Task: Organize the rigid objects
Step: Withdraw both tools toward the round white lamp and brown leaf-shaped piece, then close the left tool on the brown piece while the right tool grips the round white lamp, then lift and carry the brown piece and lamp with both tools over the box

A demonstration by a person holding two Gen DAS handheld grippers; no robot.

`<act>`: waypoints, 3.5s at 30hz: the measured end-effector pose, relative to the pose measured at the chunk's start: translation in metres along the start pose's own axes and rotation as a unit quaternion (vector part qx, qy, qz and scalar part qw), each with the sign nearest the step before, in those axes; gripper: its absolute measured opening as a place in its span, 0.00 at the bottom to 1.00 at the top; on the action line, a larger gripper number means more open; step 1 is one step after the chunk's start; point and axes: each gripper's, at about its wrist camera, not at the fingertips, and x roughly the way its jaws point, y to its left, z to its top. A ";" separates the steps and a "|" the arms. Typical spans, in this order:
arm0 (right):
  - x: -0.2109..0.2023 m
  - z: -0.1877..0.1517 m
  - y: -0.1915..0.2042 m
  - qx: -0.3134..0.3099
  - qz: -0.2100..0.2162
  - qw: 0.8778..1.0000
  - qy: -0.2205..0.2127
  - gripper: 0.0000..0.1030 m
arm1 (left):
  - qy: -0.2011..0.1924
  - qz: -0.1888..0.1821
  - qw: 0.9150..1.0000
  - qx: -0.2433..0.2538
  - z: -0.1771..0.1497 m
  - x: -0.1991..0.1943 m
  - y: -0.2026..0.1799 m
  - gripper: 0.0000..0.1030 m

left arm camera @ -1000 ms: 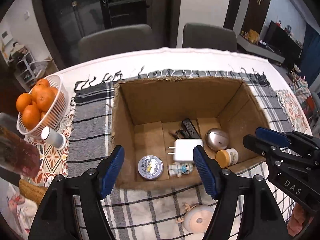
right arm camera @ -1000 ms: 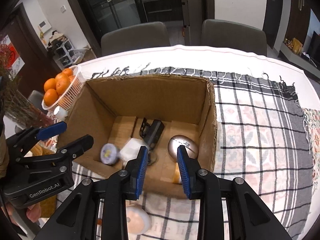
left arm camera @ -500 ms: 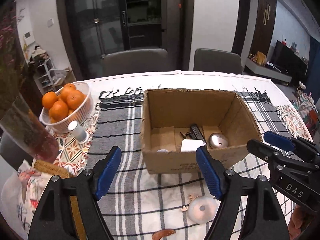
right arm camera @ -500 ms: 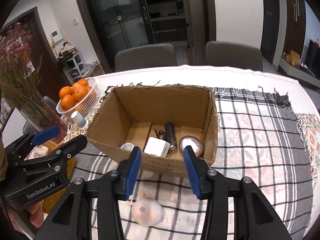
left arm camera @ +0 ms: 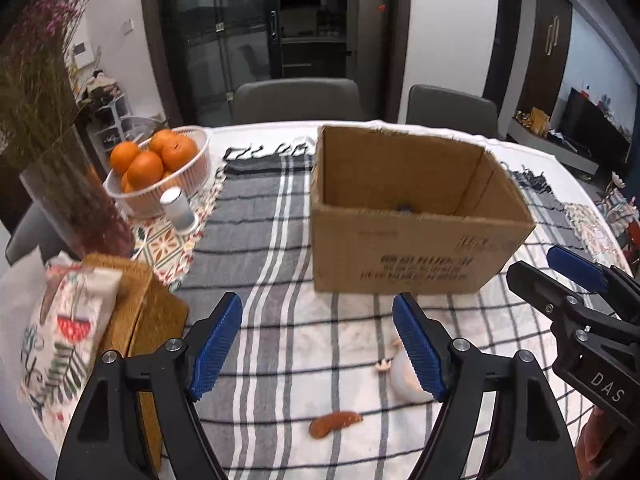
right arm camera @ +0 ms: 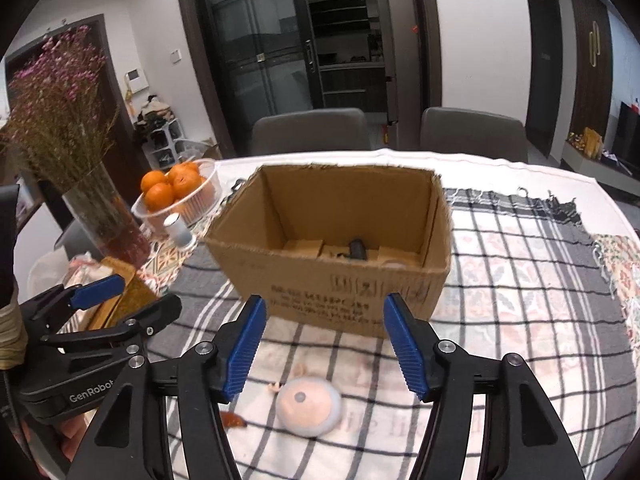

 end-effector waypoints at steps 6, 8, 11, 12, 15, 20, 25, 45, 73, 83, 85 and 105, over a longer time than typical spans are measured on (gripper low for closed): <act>0.007 -0.020 0.003 -0.008 0.011 1.000 0.021 0.61 | 0.011 0.018 1.000 -0.004 -0.023 0.000 0.000 0.76; 0.008 -0.027 0.003 -0.010 0.015 1.000 0.025 0.64 | 0.017 0.021 1.000 -0.004 -0.032 0.001 -0.001 0.77; 0.009 -0.039 0.004 -0.013 0.025 0.999 0.030 0.65 | 0.029 0.020 0.999 -0.004 -0.043 0.003 -0.003 0.77; 0.010 -0.043 0.005 -0.016 0.027 0.999 0.032 0.65 | 0.032 0.020 0.999 -0.006 -0.045 0.004 -0.003 0.77; 0.012 -0.053 0.005 -0.020 0.034 0.998 0.039 0.66 | 0.046 0.018 0.999 -0.006 -0.056 0.006 -0.004 0.77; 0.017 -0.067 0.003 -0.025 0.040 0.998 0.052 0.68 | 0.070 0.020 0.997 -0.006 -0.073 0.014 -0.006 0.77; 0.022 -0.077 0.002 -0.033 0.043 0.997 0.063 0.68 | 0.085 0.013 0.996 -0.011 -0.086 0.020 -0.008 0.77; 0.063 -0.106 0.001 -0.046 0.087 0.991 0.096 0.72 | 0.076 -0.015 0.997 -0.013 -0.134 0.060 -0.013 0.77; 0.107 -0.103 0.018 -0.087 0.064 0.985 0.132 0.79 | 0.079 -0.012 0.995 -0.055 -0.134 0.086 0.002 0.51; 0.117 -0.107 0.021 -0.088 0.051 0.986 0.136 0.79 | 0.068 -0.017 0.996 -0.057 -0.136 0.084 0.009 0.51; 0.118 -0.109 0.022 -0.096 0.045 0.985 0.137 0.79 | 0.066 -0.012 0.995 -0.068 -0.135 0.083 0.014 0.51; 0.097 -0.102 0.021 -0.091 -0.007 0.992 0.087 0.73 | 0.033 -0.012 0.998 -0.053 -0.117 0.072 0.012 0.51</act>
